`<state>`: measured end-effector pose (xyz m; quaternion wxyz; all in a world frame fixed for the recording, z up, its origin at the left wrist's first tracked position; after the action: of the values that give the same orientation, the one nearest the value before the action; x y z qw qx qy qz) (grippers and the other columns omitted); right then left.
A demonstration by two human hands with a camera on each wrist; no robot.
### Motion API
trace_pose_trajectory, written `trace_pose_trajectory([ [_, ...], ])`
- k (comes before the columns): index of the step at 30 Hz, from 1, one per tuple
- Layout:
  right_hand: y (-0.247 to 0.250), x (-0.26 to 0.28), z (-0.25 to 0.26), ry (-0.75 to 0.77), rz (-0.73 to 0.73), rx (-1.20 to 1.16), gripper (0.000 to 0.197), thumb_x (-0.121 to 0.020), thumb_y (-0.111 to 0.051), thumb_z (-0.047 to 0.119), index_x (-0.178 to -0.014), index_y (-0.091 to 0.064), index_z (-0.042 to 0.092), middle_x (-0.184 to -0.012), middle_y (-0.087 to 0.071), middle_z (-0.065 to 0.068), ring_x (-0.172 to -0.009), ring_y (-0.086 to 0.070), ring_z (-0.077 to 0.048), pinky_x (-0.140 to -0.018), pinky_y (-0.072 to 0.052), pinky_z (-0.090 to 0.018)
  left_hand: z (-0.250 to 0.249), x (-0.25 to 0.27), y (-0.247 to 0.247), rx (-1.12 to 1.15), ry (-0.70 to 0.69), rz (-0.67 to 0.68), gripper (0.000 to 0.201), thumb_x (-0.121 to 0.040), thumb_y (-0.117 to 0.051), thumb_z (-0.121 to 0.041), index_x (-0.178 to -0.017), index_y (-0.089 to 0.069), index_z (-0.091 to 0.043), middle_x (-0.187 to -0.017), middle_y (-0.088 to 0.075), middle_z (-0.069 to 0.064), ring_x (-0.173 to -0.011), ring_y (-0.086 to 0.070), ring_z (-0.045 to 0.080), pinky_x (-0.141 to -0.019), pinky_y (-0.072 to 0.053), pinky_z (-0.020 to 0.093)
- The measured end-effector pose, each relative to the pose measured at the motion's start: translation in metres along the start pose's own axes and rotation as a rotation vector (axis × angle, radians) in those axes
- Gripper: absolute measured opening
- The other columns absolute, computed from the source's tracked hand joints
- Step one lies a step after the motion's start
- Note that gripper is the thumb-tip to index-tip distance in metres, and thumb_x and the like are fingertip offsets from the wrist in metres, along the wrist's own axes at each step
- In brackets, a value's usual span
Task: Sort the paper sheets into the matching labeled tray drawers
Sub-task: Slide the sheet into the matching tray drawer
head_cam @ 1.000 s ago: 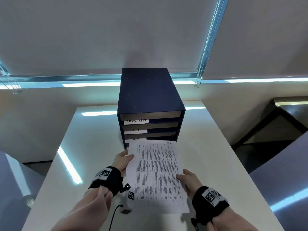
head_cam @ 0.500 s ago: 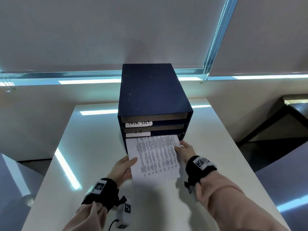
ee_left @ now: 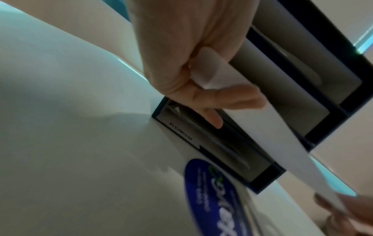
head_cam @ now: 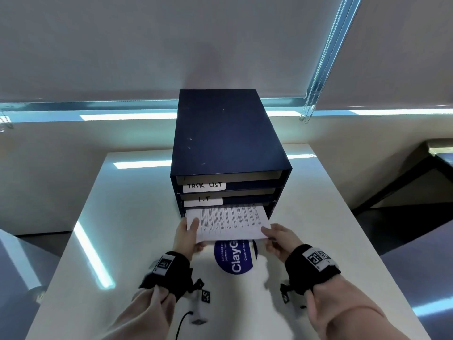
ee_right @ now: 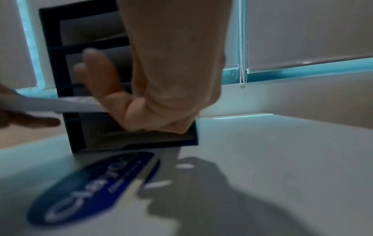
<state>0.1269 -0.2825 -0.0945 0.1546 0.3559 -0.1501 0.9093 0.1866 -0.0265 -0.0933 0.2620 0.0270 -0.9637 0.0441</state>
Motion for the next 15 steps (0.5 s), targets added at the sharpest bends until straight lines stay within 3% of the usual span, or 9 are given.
trace_pose_trajectory([
  [2,-0.012,-0.012,0.01,-0.005,-0.03,-0.231,0.008,-0.091,-0.055,-0.004,-0.087,-0.052,0.002,-0.057,-0.064,-0.015,-0.039,-0.061,-0.017,-0.033,-0.045,-0.018,-0.001,-0.008,-0.006,0.313,0.121,0.051,0.045,-0.094,-0.056,-0.01,-0.133,-0.036,-0.015,-0.098,-0.062,0.018,-0.047,-0.058,0.013,-0.044,-0.049,0.022],
  [3,-0.019,-0.018,0.014,-0.011,-0.032,-0.355,0.006,-0.09,-0.053,-0.007,-0.09,-0.053,-0.001,-0.061,-0.067,-0.018,-0.048,-0.067,-0.021,-0.038,-0.052,-0.023,-0.004,-0.014,-0.009,0.453,0.149,0.08,0.059,-0.091,-0.058,-0.004,-0.142,-0.029,-0.009,-0.103,-0.062,0.02,-0.061,-0.067,0.017,-0.053,-0.055,0.026],
  [5,-0.038,-0.027,0.026,-0.004,0.024,-0.507,0.014,-0.091,-0.046,-0.013,-0.09,-0.054,-0.001,-0.075,-0.067,-0.023,-0.069,-0.07,-0.028,-0.057,-0.061,-0.035,-0.012,-0.021,-0.013,0.567,0.137,0.113,0.063,-0.089,-0.051,0.009,-0.144,-0.022,0.006,-0.122,-0.055,0.028,-0.099,-0.066,0.029,-0.071,-0.059,0.034],
  [7,-0.053,-0.029,0.036,0.014,0.069,-0.488,0.025,-0.092,-0.038,-0.017,-0.082,-0.051,0.002,-0.083,-0.057,-0.021,-0.08,-0.061,-0.027,-0.076,-0.059,-0.045,-0.014,-0.024,-0.014,0.583,0.11,0.08,0.058,-0.089,-0.044,0.016,-0.142,-0.021,0.009,-0.142,-0.036,0.031,-0.119,-0.054,0.033,-0.084,-0.055,0.042],
  [9,-0.061,-0.03,0.037,0.028,0.091,-0.367,0.022,-0.094,-0.036,-0.013,-0.086,-0.05,0.002,-0.09,-0.055,-0.017,-0.085,-0.059,-0.024,-0.083,-0.056,-0.046,-0.013,-0.023,-0.015,0.515,0.094,0.075,0.053,-0.091,-0.042,0.013,-0.141,-0.027,0.003,-0.146,-0.034,0.028,-0.117,-0.054,0.031,-0.092,-0.05,0.046],
  [10,-0.063,-0.028,0.036,0.034,0.103,-0.287,0.017,-0.095,-0.038,-0.009,-0.096,-0.051,0.002,-0.097,-0.057,-0.016,-0.088,-0.06,-0.023,-0.078,-0.058,-0.042,-0.015,-0.018,-0.016,0.434,0.082,0.083,0.049,-0.093,-0.045,0.009,-0.139,-0.032,0.0,-0.141,-0.042,0.026,-0.113,-0.058,0.031,-0.092,-0.05,0.046],
  [12,-0.059,-0.024,0.031,0.06,0.101,-0.097,0.02,-0.097,-0.041,0.0,-0.114,-0.049,0.006,-0.104,-0.061,-0.013,-0.084,-0.063,-0.021,-0.062,-0.06,-0.033,-0.016,-0.009,-0.015,0.22,0.044,0.097,0.035,-0.093,-0.052,-0.001,-0.127,-0.046,-0.003,-0.121,-0.061,0.02,-0.093,-0.066,0.027,-0.082,-0.055,0.04],
  [15,-0.05,-0.006,0.015,0.121,0.056,0.27,0.023,-0.095,-0.047,0.003,-0.114,-0.054,0.014,-0.092,-0.062,-0.01,-0.066,-0.058,-0.017,-0.053,-0.051,-0.026,-0.013,0.015,-0.017,-0.215,-0.065,0.148,0.013,-0.092,-0.053,-0.005,-0.102,-0.059,-0.012,-0.087,-0.067,0.011,-0.065,-0.058,0.02,-0.062,-0.048,0.033],
])
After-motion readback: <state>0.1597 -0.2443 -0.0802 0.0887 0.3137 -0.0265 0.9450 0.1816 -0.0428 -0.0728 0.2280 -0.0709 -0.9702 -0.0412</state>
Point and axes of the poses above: each hand's wrist, its own x-axis away from the middle knuckle, its own y-axis out of the back of the hand, z = x × y, the point moved 8 cm from there along -x, towards the middle knuckle
